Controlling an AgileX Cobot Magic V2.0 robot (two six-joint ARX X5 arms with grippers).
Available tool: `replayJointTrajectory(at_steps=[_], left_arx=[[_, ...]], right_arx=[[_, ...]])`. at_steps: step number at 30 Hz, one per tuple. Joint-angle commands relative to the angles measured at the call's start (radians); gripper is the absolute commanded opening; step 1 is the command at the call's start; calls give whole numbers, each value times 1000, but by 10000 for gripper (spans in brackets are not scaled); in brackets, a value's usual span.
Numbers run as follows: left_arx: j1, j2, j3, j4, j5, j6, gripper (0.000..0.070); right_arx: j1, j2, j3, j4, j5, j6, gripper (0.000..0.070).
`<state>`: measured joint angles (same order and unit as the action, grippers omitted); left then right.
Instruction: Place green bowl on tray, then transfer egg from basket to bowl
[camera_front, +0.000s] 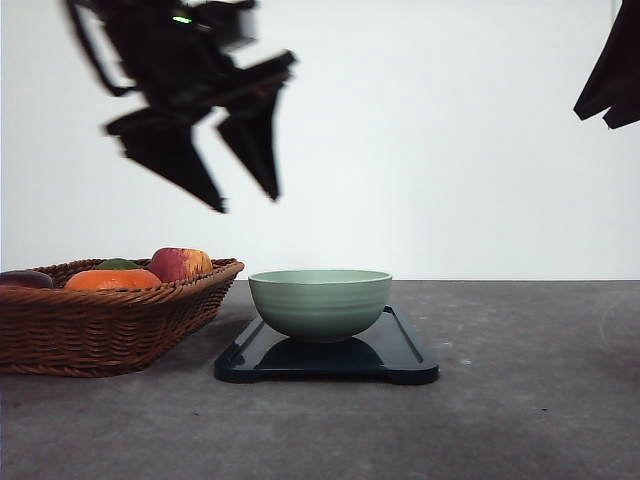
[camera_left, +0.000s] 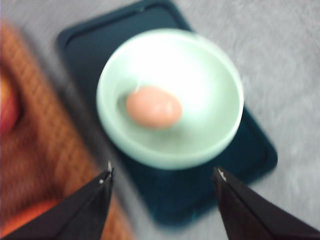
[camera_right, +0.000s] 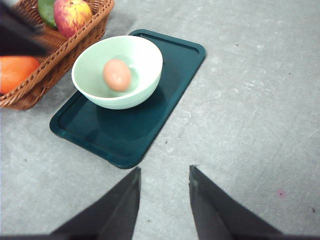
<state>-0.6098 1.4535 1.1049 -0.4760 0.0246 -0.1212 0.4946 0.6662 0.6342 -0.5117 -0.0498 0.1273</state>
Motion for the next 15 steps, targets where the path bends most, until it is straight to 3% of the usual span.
replayJointTrajectory(at_steps=[1,15], left_arx=[[5,-55,-50,13,-3,-19,390],[116,-575,-394,-43,-33,-77,387]], right_arx=[[5,5,5,7,-1,-1,187],[7,6,5,8,-49,-33,188]])
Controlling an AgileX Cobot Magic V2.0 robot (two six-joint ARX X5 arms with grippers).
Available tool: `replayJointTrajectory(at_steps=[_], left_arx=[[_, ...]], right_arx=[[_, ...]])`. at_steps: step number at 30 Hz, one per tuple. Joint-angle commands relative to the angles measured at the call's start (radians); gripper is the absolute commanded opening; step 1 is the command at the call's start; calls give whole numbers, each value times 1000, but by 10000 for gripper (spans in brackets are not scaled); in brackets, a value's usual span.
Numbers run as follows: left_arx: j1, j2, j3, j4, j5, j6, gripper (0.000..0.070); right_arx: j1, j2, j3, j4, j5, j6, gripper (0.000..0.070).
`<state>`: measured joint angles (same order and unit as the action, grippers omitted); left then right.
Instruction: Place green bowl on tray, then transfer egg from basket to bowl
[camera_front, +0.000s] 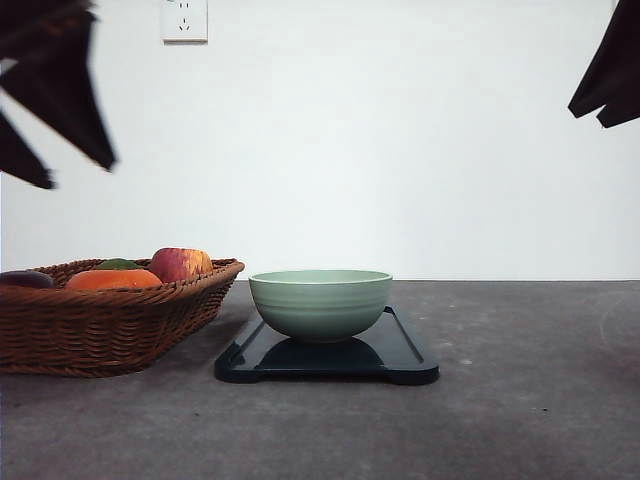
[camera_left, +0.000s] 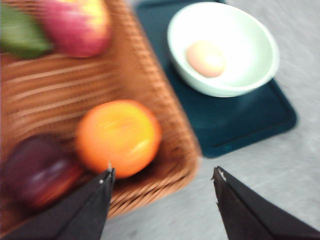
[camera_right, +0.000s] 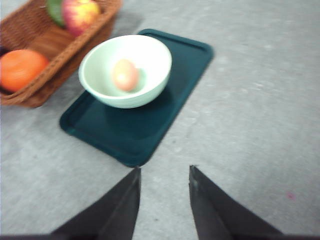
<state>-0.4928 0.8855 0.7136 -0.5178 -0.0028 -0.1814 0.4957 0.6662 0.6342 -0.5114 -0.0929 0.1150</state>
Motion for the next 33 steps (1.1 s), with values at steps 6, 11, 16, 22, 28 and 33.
replayJointTrajectory(at_steps=[6,11,16,22,28,33], left_arx=[[42,-167,-90,-68,-7,-55,387],[59,-246,-114,-74,-9,-82,387],[59,-293,-114,-95,-8,-82,384],[59,-325,-113,-88,-8,-85,0],[59,-336,-113,-89,-8,-85,0],[59,-337,-113,-88,-8,-85,0]], right_arx=[[6,6,5,9,-12,-25,188],[6,5,5,4,-18,-25,188],[6,5,5,-13,-16,-25,186],[6,4,6,-15,-38,-22,15],[6,-2,6,4,-58,-22,15],[6,-2,6,10,-58,-22,15]])
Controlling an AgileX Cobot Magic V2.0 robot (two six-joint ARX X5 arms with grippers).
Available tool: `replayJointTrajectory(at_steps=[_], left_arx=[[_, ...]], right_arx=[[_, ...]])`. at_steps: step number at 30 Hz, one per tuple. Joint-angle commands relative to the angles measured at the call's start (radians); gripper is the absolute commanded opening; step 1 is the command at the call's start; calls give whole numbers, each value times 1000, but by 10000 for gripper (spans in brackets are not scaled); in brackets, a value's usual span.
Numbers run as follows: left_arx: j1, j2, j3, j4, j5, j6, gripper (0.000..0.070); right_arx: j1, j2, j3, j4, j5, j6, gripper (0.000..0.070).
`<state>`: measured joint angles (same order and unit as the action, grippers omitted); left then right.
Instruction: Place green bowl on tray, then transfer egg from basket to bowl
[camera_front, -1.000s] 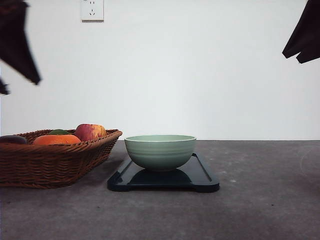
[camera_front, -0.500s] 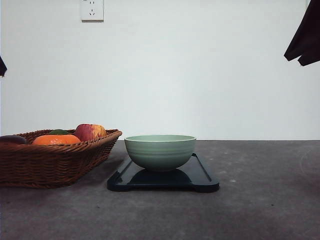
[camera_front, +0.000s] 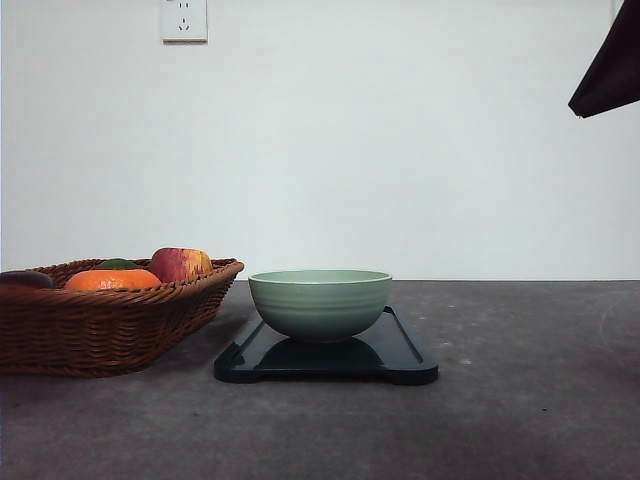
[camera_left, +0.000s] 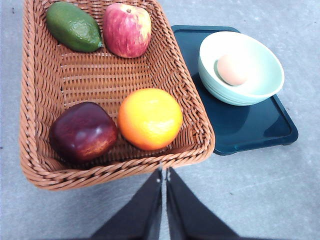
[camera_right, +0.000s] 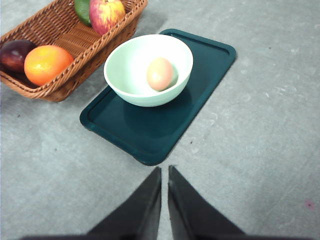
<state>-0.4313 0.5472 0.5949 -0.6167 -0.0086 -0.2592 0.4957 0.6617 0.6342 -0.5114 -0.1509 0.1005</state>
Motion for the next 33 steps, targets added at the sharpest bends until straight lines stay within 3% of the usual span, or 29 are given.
replayJointTrajectory(at_steps=[1,5,9,12,17,24,33], left_arx=[[-3,1,6,11,-3,-8,0],[-3,1,6,11,-3,-8,0],[31,-18,-2,14,-15,129,0],[119,-61,-39,46,-14,162,0],[265,-182,-175,192,-14,163,0],[394,-362,-400,435,-13,130,0],[414,-501,-558,457,-3,119,0]], right_arx=[[6,3,6,10,0,-8,15],[6,3,6,10,0,-8,15],[6,3,6,10,0,-8,15],[6,3,6,10,0,-8,15],[6,3,6,10,0,-8,15],[6,3,6,10,0,-8,15],[6,3,6,10,0,-8,15]])
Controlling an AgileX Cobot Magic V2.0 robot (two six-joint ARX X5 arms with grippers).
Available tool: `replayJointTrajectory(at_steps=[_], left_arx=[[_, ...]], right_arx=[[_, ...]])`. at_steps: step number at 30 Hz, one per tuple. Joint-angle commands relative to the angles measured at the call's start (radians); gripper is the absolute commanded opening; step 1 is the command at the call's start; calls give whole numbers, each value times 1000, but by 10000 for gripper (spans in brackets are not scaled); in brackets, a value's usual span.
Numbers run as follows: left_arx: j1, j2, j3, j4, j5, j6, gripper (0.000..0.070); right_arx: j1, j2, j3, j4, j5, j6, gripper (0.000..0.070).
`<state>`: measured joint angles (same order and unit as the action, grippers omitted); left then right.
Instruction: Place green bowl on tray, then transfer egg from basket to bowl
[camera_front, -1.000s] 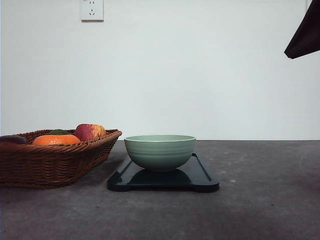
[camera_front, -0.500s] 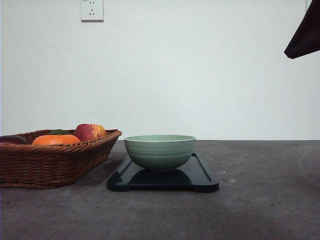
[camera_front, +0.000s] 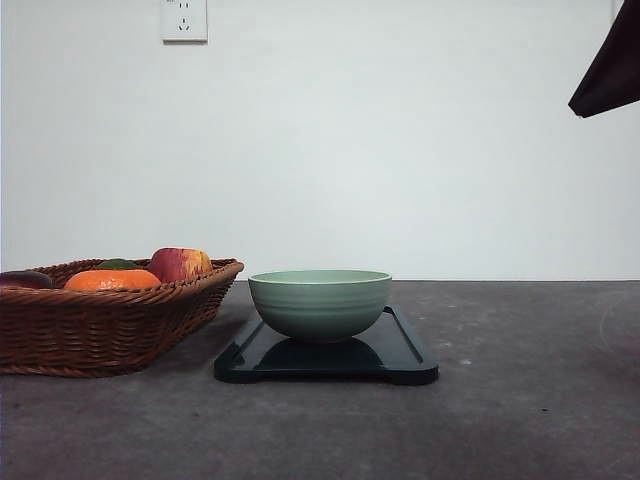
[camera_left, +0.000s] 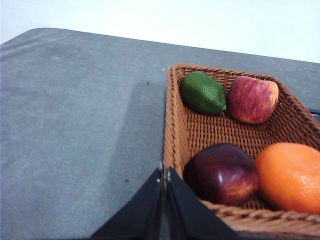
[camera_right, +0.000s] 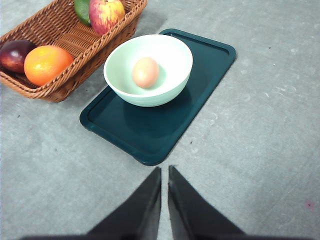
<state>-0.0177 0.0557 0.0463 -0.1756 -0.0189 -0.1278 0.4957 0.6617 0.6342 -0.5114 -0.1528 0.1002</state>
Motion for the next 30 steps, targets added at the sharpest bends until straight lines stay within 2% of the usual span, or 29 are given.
replayJointTrajectory(at_steps=[1,9,13,30], left_arx=[[0,-25,-23,16,17,-14,0],[-2,-52,-34,-13,38,14,0],[-2,-52,-34,-12,38,-16,0],[-2,-52,-33,-12,38,-16,0]], right_arx=[[6,3,6,10,2,-8,15],[6,3,7,10,2,-8,15],[6,3,7,10,2,-8,15],[6,3,7,10,2,-8,15]])
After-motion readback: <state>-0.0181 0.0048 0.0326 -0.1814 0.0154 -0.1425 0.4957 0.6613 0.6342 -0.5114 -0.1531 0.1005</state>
